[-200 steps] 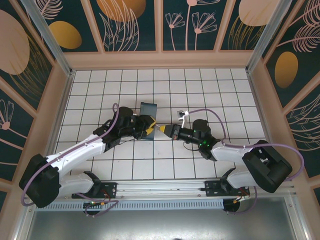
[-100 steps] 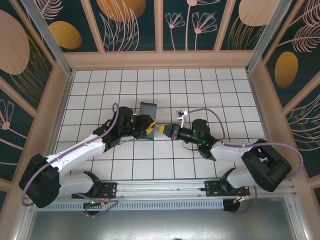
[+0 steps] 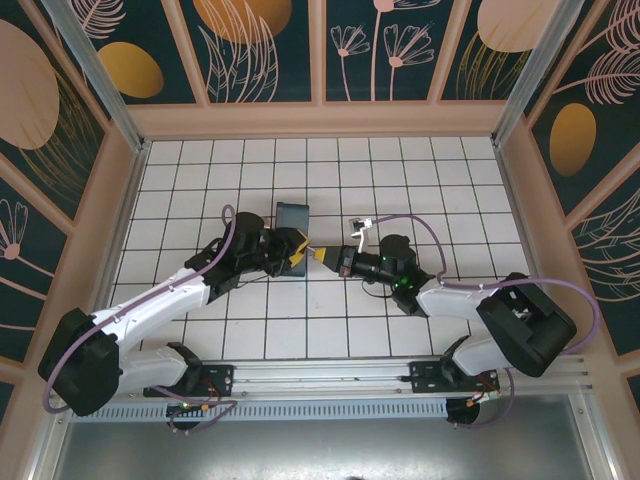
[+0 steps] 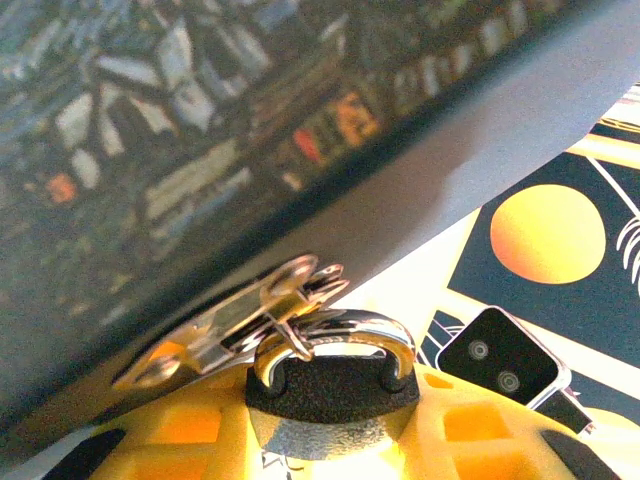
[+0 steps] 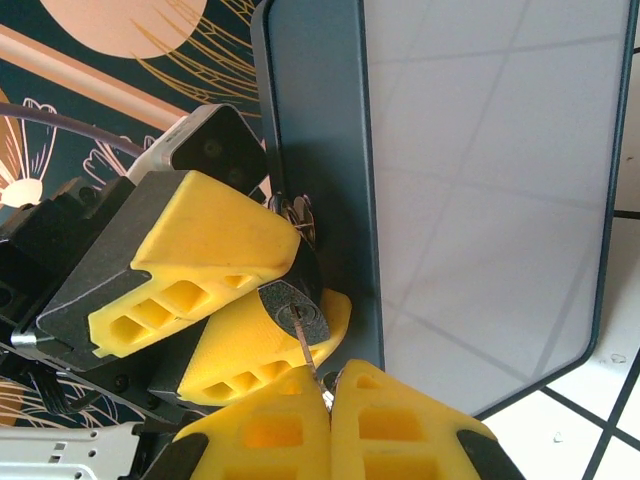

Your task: Unlock the padlock with the key

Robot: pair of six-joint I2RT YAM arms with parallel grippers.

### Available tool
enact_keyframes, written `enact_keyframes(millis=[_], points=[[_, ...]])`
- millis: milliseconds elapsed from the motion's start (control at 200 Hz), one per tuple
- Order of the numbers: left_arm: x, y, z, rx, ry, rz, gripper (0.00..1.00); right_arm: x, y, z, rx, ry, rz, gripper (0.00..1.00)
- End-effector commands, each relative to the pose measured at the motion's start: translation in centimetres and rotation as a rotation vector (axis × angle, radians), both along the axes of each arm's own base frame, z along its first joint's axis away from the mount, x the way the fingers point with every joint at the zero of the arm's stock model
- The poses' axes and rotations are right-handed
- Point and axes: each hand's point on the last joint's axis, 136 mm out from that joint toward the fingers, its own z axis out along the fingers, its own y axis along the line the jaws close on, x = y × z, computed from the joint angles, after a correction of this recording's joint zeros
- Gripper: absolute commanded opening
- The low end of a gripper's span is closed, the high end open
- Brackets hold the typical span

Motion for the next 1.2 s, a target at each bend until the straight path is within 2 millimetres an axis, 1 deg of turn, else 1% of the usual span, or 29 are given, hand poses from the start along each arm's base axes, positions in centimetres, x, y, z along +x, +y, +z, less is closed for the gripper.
enact_keyframes(millis=[0, 150, 300, 440, 520, 596, 691, 791, 906, 971, 1051, 1196], points=[[-0.3, -1.1, 2.8, -0.081, -0.063, -0.039, 0.16, -0.4, 1.1, 2.2, 0.045, -0.069, 0.04, 0.0], [-0.4, -0.9, 2.5, -0.082, -0.052, -0.033, 0.16, -1.1, 1.3, 2.1, 0.037, -0.078, 0.064, 0.0], [-0.3, -1.1, 2.3, -0.065, -0.052, -0.045, 0.15, -1.3, 1.5, 2.3, 0.031, -0.091, 0.069, 0.0], [-0.2, -1.5, 2.6, -0.048, -0.067, -0.075, 0.16, -1.0, 1.8, 3.1, 0.026, -0.117, 0.062, 0.0], [-0.2, -1.5, 2.3, -0.01, -0.062, -0.088, 0.15, -0.8, 2.2, 3.6, 0.032, -0.126, 0.066, 0.0], [-0.3, -1.6, 2.2, -0.022, -0.057, -0.097, 0.15, -0.7, 2.3, 4.3, 0.045, -0.14, 0.065, 0.0], [-0.4, -1.5, 2.0, -0.039, -0.043, -0.083, 0.15, -1.0, 2.6, 4.8, 0.047, -0.164, 0.081, 0.0], [-0.4, -1.5, 2.0, -0.06, -0.036, -0.077, 0.16, -2.0, 3.3, 5.2, 0.024, -0.212, 0.117, 0.0], [-0.3, -1.0, 2.0, -0.097, -0.03, -0.05, 0.16, -3.1, 3.8, 5.2, 0.047, -0.197, 0.175, 0.0], [-0.2, -0.4, 2.1, -0.128, -0.033, -0.029, 0.16, -3.4, 3.7, 4.7, 0.048, -0.171, 0.183, 0.0], [-0.1, 0.1, 2.2, -0.112, -0.043, -0.027, 0.16, -3.4, 3.4, 4.0, 0.043, -0.153, 0.18, 0.0], [-0.4, -0.7, 2.9, -0.077, -0.085, -0.117, 0.16, -2.8, 3.0, 3.6, 0.039, -0.13, 0.158, 0.0]])
